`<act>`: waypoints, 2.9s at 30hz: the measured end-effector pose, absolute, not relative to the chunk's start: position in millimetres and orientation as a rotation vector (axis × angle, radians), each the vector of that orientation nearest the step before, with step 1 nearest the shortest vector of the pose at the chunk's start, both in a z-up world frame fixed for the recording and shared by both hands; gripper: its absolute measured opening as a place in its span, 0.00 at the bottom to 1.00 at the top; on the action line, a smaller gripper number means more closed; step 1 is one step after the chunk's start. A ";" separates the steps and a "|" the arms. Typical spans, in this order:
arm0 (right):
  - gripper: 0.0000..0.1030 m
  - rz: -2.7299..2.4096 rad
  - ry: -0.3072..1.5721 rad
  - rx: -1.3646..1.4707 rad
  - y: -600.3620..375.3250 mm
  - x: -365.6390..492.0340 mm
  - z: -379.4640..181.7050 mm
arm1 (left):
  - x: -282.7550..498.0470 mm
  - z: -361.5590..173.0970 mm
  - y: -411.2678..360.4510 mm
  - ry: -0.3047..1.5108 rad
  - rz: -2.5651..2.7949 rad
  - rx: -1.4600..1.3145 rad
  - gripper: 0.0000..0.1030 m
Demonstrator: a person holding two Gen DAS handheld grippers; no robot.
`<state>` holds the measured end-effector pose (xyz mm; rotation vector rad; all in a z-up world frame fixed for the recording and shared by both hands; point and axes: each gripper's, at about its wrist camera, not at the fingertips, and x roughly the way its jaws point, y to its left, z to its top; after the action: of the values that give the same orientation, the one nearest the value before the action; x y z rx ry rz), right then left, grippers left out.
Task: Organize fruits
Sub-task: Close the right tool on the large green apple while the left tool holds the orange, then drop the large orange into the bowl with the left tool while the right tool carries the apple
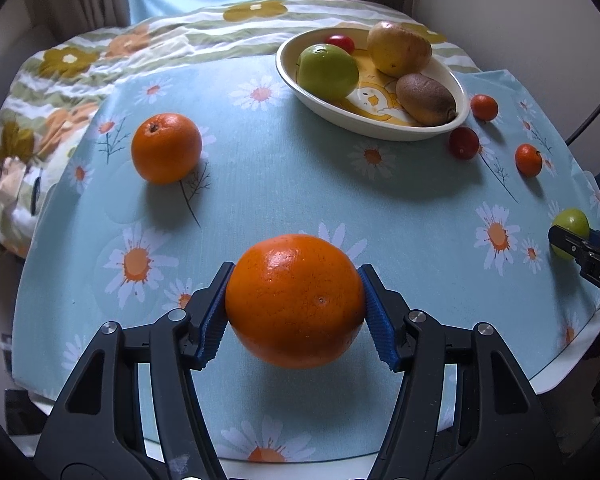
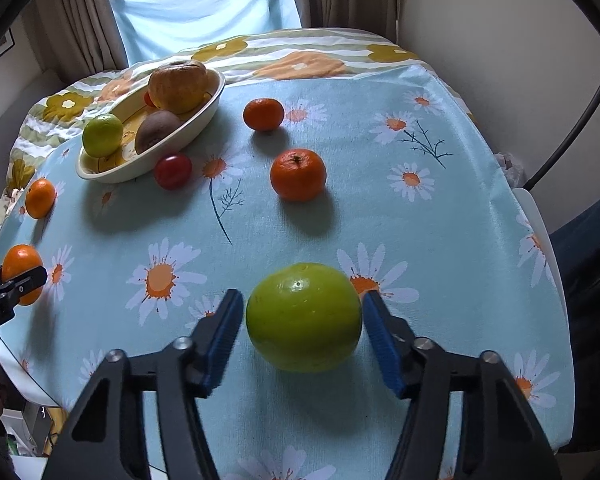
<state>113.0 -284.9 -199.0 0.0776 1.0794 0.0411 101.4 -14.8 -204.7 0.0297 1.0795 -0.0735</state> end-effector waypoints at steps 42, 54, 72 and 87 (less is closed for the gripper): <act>0.46 0.276 0.928 0.030 -226.2 169.8 -86.2 | 178.0 -80.0 -17.8 0.859 -0.141 0.007 0.64; 0.46 0.237 0.970 0.055 -188.3 218.7 -101.6 | 261.9 -107.7 -10.1 0.917 -0.258 0.070 0.64; 0.46 0.127 1.022 0.101 -189.0 259.9 -130.0 | 342.0 -172.6 -37.6 1.031 -0.386 0.156 0.64; 0.46 0.131 1.016 0.108 -185.9 263.4 -129.8 | 339.9 -146.3 -21.3 0.950 -0.391 0.124 1.00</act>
<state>263.4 -185.9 -129.8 0.1081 1.0156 0.1305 339.9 -21.3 -146.3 0.1239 0.9495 -0.3911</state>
